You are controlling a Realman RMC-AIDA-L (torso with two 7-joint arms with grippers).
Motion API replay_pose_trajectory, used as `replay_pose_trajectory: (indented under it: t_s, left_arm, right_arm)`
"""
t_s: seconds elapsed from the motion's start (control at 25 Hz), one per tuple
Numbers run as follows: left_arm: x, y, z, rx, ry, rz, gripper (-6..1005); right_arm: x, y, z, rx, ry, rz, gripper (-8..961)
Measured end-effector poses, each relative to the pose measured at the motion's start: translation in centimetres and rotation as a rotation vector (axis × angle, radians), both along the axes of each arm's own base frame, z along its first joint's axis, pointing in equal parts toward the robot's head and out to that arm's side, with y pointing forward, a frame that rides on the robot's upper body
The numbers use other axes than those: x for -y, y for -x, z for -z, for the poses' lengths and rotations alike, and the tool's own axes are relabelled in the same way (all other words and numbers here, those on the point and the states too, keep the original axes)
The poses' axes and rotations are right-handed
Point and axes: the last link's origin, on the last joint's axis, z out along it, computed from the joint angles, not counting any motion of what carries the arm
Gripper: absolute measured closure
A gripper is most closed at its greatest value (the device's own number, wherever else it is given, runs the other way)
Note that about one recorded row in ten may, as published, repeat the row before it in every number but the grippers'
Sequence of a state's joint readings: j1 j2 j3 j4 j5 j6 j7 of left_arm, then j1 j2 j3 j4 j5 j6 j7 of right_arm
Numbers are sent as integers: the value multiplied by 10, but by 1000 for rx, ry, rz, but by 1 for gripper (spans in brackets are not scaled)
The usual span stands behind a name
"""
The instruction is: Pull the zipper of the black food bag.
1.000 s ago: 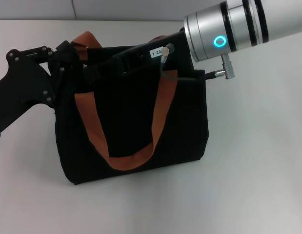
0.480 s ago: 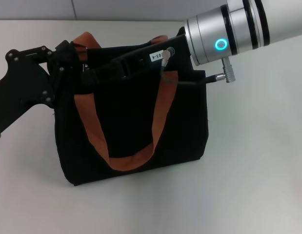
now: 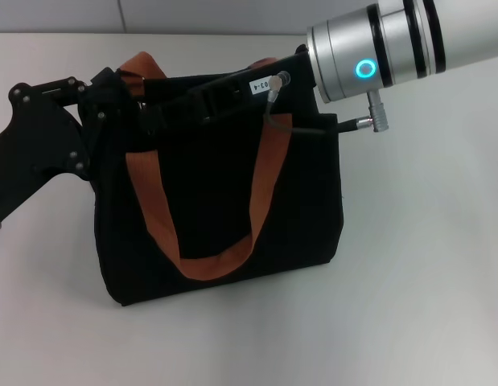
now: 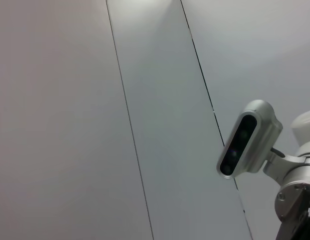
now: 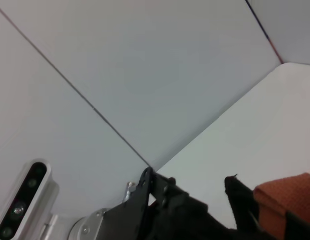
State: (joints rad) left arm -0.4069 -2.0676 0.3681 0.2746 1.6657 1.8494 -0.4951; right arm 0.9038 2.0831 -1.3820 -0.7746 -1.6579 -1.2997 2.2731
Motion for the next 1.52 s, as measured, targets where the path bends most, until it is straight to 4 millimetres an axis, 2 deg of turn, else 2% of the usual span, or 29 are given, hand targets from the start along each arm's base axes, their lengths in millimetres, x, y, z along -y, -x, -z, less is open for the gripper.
replay_pose_trajectory:
  t_s: [0.76, 0.96, 1.16, 1.52]
  left_arm:
    - [0, -2, 0, 6, 4, 9, 979]
    - [0, -2, 0, 6, 4, 10, 978]
    - [1, -2, 0, 7, 3, 10, 979]
    - [3, -3, 0, 18, 6, 24, 978]
  right_arm:
    - [0, 0, 5, 5, 10, 16, 751]
    - [0, -1, 5, 3, 10, 18, 874]
    - [0, -3, 3, -5, 9, 30, 855]
    - [1, -3, 5, -1, 21, 30, 694]
